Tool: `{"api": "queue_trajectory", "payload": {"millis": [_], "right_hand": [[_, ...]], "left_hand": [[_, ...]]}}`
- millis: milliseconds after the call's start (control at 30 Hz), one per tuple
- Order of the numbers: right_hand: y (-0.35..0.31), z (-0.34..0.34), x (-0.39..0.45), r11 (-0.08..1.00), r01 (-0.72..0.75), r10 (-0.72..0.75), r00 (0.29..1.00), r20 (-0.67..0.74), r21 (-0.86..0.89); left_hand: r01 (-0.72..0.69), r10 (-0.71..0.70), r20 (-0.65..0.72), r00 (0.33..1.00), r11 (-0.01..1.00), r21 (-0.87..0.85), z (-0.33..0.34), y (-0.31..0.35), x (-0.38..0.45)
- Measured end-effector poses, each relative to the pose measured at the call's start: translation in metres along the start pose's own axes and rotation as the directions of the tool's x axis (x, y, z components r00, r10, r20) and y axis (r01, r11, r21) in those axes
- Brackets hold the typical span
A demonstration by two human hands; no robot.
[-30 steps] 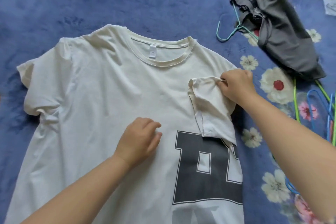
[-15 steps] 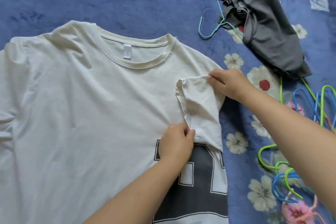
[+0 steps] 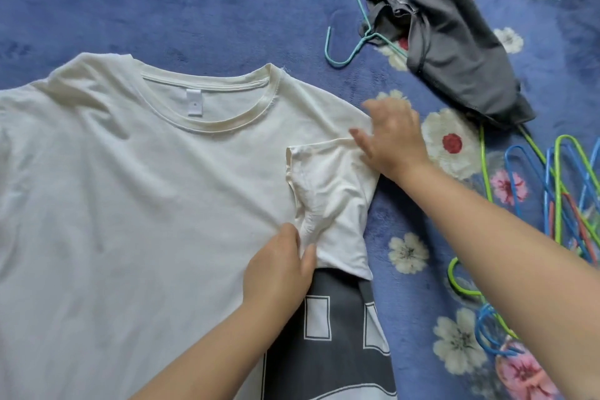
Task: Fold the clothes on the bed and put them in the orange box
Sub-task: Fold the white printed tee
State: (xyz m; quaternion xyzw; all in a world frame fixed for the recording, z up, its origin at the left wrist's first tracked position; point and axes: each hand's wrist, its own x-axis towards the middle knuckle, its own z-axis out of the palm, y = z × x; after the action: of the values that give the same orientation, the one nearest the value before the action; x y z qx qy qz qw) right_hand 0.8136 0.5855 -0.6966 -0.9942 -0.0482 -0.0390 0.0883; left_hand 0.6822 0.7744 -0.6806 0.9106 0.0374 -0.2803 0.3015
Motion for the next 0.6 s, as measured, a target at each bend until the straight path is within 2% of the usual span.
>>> {"api": "queue_trajectory", "payload": {"millis": [33, 67, 100, 133, 167, 233, 333, 433, 600], "right_hand": [[0.001, -0.005, -0.004, 0.98, -0.179, 0.185, 0.98, -0.07, 0.089], [0.003, -0.012, -0.007, 0.918, -0.364, 0.373, 0.927, -0.03, 0.159], [0.006, -0.012, -0.011, 0.834, -0.521, 0.511, 0.854, 0.102, 0.182], [0.008, -0.011, -0.016, 0.776, -0.611, 0.556, 0.78, 0.286, 0.158], [0.007, -0.01, -0.021, 0.755, -0.636, 0.537, 0.74, 0.405, 0.161], [-0.001, -0.01, -0.023, 0.732, -0.636, 0.49, 0.741, 0.459, 0.245], [-0.007, -0.013, -0.014, 0.736, -0.619, 0.522, 0.777, 0.35, 0.276], [-0.004, -0.016, -0.001, 0.725, -0.657, 0.589, 0.747, 0.307, 0.207], [0.001, -0.007, -0.004, 0.875, -0.477, 0.443, 0.859, 0.257, 0.084]], "left_hand": [[0.028, -0.028, -0.011, 1.0, 0.999, -0.046, 0.0, 0.002, -0.003], [0.048, -0.049, -0.015, 0.999, 0.997, -0.066, 0.001, 0.003, -0.004], [0.057, -0.059, -0.017, 0.998, 0.996, -0.067, 0.002, 0.004, -0.005], [0.059, -0.06, -0.017, 0.998, 0.996, -0.067, 0.004, 0.004, -0.003], [0.057, -0.058, -0.015, 0.998, 0.996, -0.074, 0.006, 0.005, -0.001], [0.04, -0.04, -0.001, 0.999, 0.994, -0.106, 0.005, 0.007, 0.004], [-0.036, 0.036, -0.005, 0.999, 0.991, -0.133, 0.006, 0.014, 0.009], [-0.075, 0.075, -0.007, 0.997, 0.987, -0.139, 0.006, 0.025, 0.015], [-0.004, 0.008, 0.036, 0.999, 0.993, -0.116, 0.006, 0.025, 0.032]]}}
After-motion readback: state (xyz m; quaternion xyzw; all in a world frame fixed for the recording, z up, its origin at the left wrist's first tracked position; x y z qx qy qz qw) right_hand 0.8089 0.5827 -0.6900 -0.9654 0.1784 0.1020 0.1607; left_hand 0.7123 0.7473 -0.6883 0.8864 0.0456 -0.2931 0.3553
